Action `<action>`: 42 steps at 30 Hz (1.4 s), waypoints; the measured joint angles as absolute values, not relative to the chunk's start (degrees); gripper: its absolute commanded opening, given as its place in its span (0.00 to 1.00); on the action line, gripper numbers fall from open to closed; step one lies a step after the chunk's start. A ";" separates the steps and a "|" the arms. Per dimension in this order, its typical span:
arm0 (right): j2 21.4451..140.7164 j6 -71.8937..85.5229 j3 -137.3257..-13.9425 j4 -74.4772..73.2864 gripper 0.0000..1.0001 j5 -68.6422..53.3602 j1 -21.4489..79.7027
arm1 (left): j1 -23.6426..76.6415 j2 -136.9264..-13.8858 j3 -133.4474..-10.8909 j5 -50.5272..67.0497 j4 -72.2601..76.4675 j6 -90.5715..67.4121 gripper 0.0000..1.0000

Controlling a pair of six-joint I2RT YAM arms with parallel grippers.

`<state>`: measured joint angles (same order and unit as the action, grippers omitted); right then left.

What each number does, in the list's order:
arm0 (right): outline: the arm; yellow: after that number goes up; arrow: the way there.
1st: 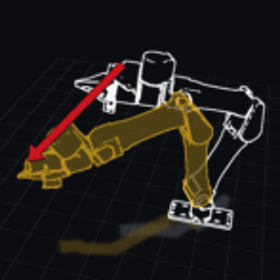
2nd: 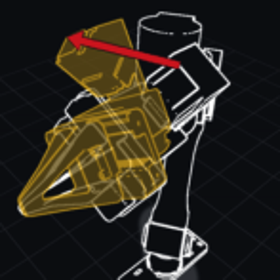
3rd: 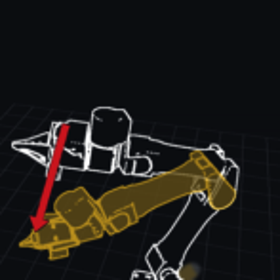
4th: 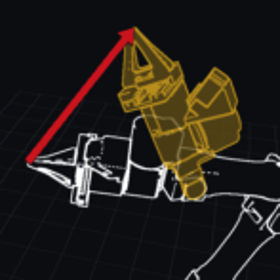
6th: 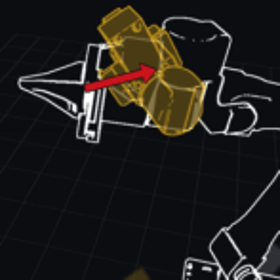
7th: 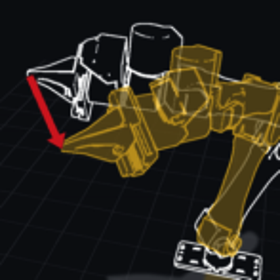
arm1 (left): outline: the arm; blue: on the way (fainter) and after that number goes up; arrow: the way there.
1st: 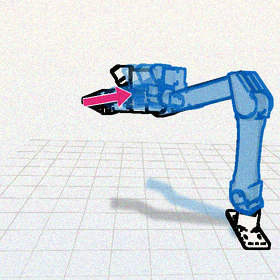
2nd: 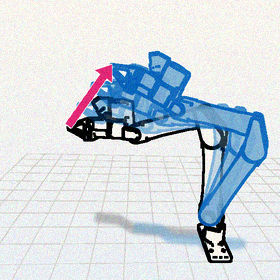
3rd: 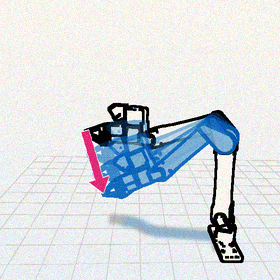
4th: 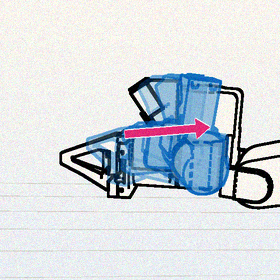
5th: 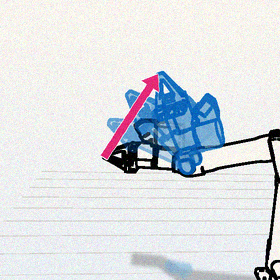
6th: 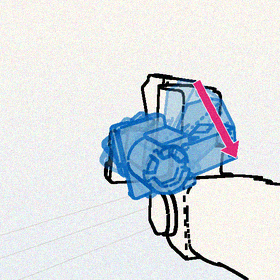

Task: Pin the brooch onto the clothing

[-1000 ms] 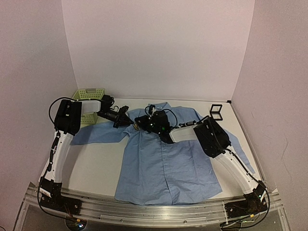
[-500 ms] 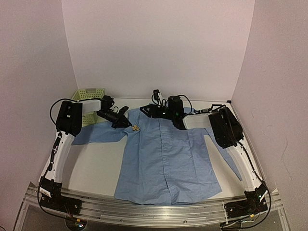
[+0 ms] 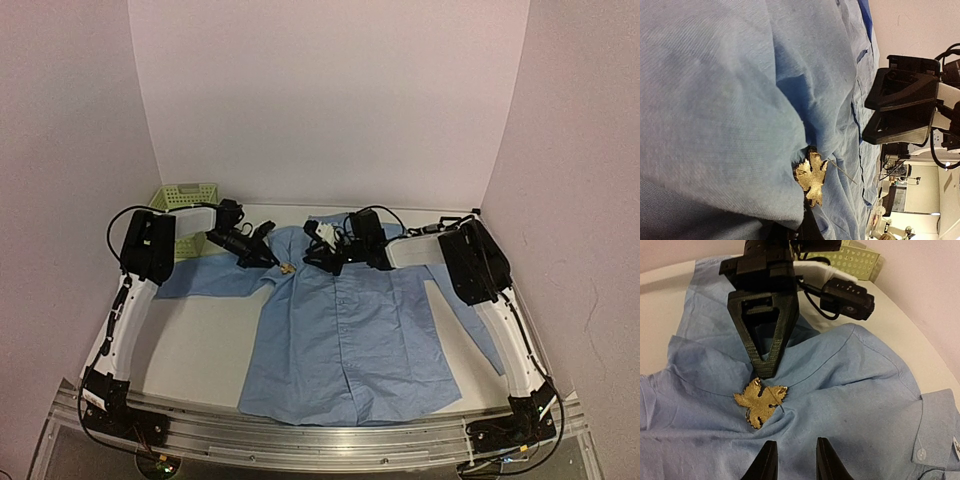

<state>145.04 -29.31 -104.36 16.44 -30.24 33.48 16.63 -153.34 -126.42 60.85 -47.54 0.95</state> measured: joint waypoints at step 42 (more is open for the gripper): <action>147.09 -18.38 -107.23 9.54 0.31 -15.99 36.97 | 22.99 -144.32 -122.77 34.67 -53.77 1.64 0.02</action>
<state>147.09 -18.38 -107.23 9.54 -15.99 36.97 22.99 -144.32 -122.77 34.67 -53.77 1.64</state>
